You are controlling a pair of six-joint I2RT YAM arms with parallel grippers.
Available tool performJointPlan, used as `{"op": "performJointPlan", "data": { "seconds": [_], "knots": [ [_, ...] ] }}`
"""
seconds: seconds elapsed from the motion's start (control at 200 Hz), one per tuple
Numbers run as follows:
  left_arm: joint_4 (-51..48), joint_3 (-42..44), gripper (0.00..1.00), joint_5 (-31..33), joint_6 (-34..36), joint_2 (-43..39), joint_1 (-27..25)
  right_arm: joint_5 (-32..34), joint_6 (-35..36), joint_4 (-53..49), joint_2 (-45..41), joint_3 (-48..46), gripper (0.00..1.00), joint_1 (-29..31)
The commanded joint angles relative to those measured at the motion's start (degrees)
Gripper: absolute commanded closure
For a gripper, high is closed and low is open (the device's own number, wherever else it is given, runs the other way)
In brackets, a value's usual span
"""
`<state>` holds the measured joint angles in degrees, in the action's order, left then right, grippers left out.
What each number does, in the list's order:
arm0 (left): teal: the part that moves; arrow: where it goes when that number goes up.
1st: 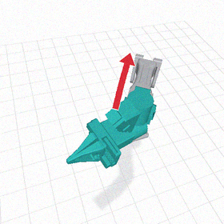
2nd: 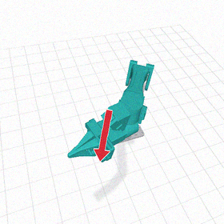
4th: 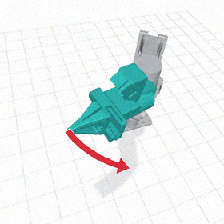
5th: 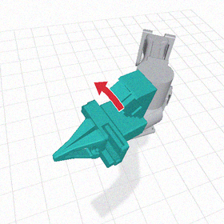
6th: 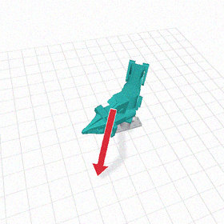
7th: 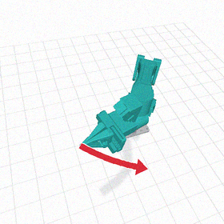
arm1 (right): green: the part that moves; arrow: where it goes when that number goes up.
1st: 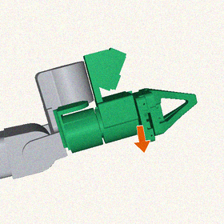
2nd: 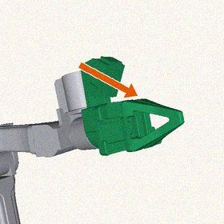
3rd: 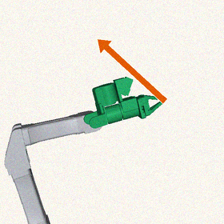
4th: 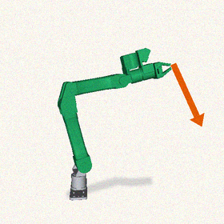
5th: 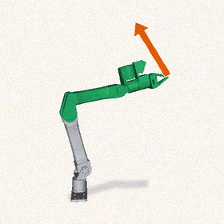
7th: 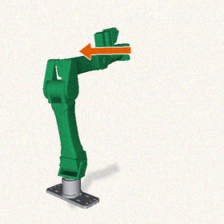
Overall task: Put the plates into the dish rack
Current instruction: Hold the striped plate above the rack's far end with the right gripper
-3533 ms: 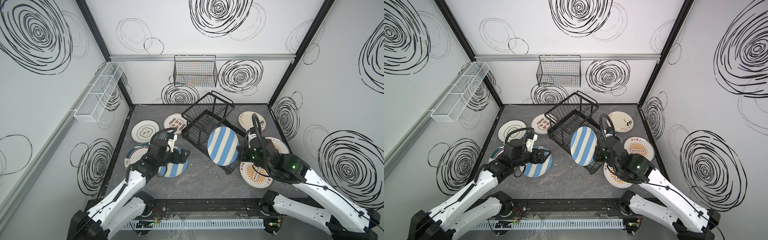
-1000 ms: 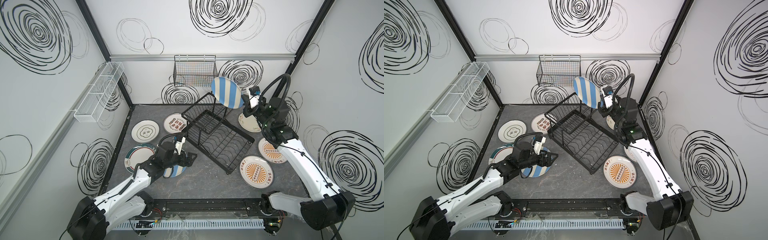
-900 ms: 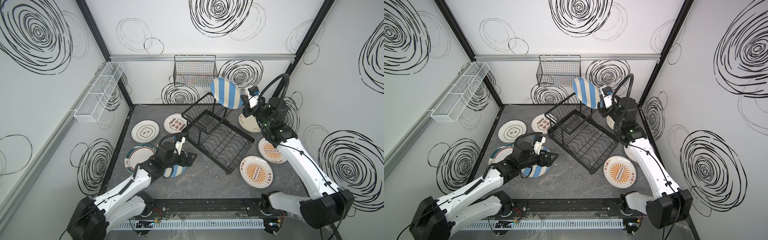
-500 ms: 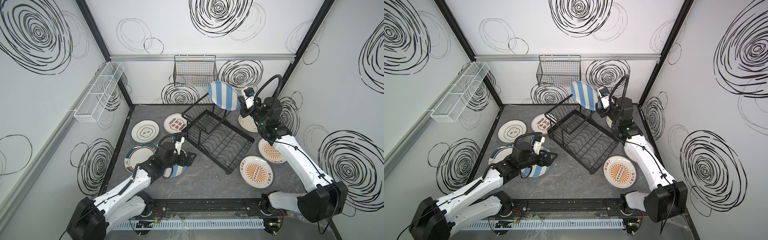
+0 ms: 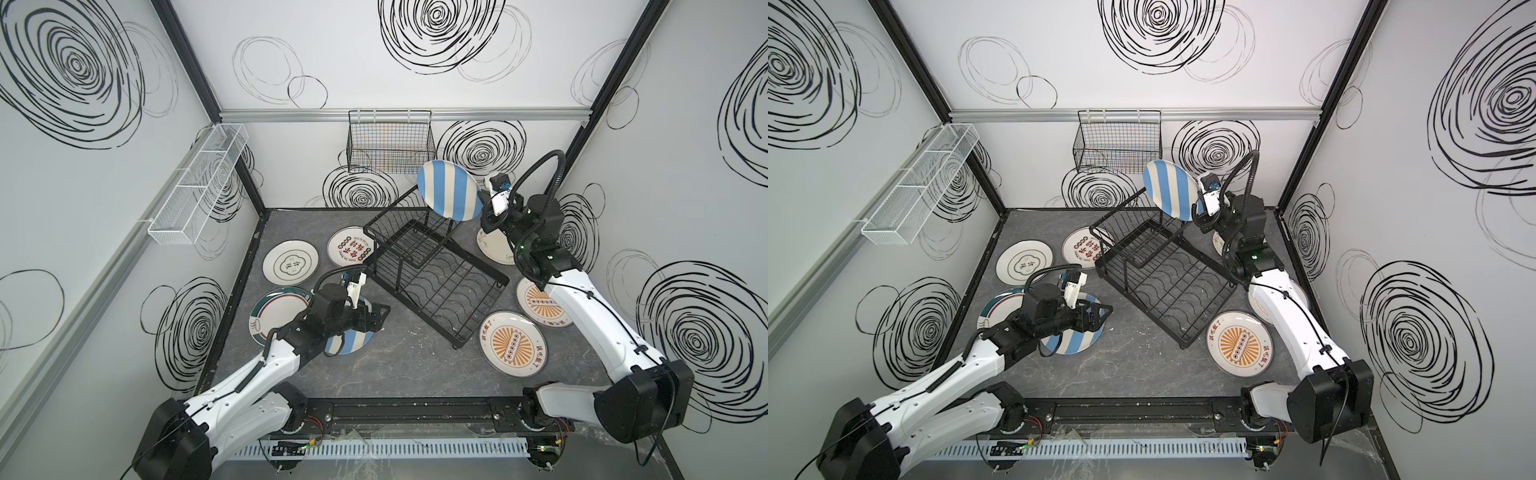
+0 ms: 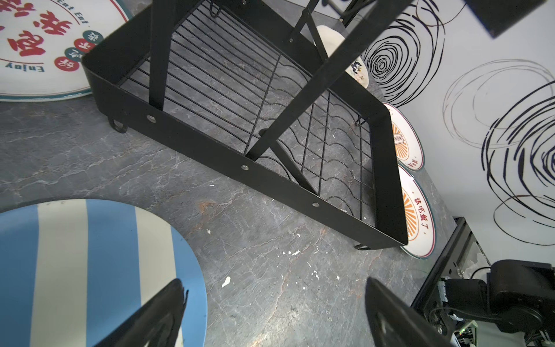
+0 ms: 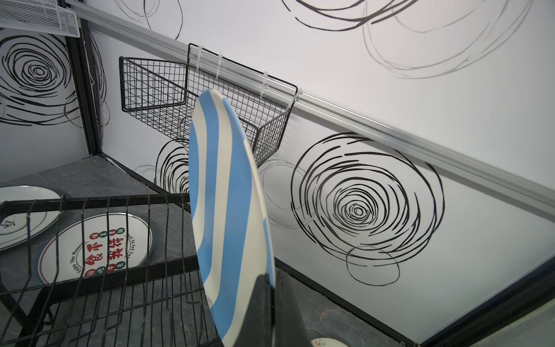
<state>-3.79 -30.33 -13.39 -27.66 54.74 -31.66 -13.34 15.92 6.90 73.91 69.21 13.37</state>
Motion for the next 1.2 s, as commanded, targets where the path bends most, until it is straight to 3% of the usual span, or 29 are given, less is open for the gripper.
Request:
{"op": "performJointPlan", "data": {
  "seconds": [0.0,0.42,0.76,1.191],
  "knots": [
    [0.7,0.6,0.04,0.6,0.0,-1.0,0.4,2.6,-1.7,6.4,-1.2,2.0,1.0,-0.5],
    [0.7,1.2,0.04,0.5,0.3,-1.5,0.4,1.9,0.0,5.8,-0.1,3.8,1.0,-0.6],
    [0.9,0.9,0.04,-0.1,0.4,-0.2,0.4,-3.3,-1.5,6.7,-0.7,3.0,1.0,-0.3],
    [0.0,0.0,0.04,0.3,0.8,0.3,0.4,1.0,-0.9,7.4,2.9,2.7,1.0,-0.1]
  ]
}}
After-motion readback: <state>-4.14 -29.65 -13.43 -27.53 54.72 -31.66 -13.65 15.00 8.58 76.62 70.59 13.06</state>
